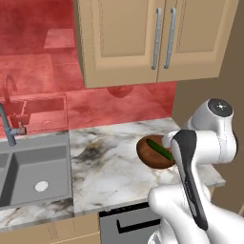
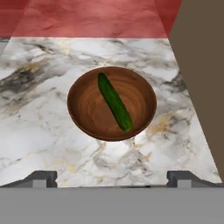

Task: Take the eggplant, cucumber, and bell pepper from the freezer and place them in the bowl on the counter.

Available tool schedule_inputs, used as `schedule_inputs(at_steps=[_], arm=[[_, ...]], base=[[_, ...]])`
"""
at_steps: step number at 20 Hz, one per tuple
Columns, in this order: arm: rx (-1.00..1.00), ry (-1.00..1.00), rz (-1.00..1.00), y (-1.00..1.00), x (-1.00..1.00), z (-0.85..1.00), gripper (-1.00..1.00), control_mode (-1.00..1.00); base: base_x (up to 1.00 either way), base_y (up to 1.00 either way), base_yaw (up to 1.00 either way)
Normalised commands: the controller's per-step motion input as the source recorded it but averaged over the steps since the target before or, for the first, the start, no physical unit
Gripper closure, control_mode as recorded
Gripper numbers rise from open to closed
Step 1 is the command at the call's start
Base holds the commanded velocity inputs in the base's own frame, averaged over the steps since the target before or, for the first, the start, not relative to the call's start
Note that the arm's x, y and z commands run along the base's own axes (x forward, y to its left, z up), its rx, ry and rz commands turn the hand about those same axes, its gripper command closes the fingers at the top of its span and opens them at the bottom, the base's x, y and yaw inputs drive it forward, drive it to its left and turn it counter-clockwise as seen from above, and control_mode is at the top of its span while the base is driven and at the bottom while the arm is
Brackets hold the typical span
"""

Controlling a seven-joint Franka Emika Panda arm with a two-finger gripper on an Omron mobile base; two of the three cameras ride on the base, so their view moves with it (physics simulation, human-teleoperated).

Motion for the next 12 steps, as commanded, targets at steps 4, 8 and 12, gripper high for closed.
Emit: schedule_inputs(at_steps=[4,8,12], arm=[[0.00,0.02,0.00,0.11,-0.43,0.56,-1.00,-1.00],[0.00,0.00,0.00,0.10,-0.36,0.58,-1.00,-1.00],[0.00,0.00,0.00,0.00,-0.61,0.37,-1.00,-1.00]], base=[[0.00,0.00,0.00],[0.00,0.00,0.00],[0.00,0.00,0.00]])
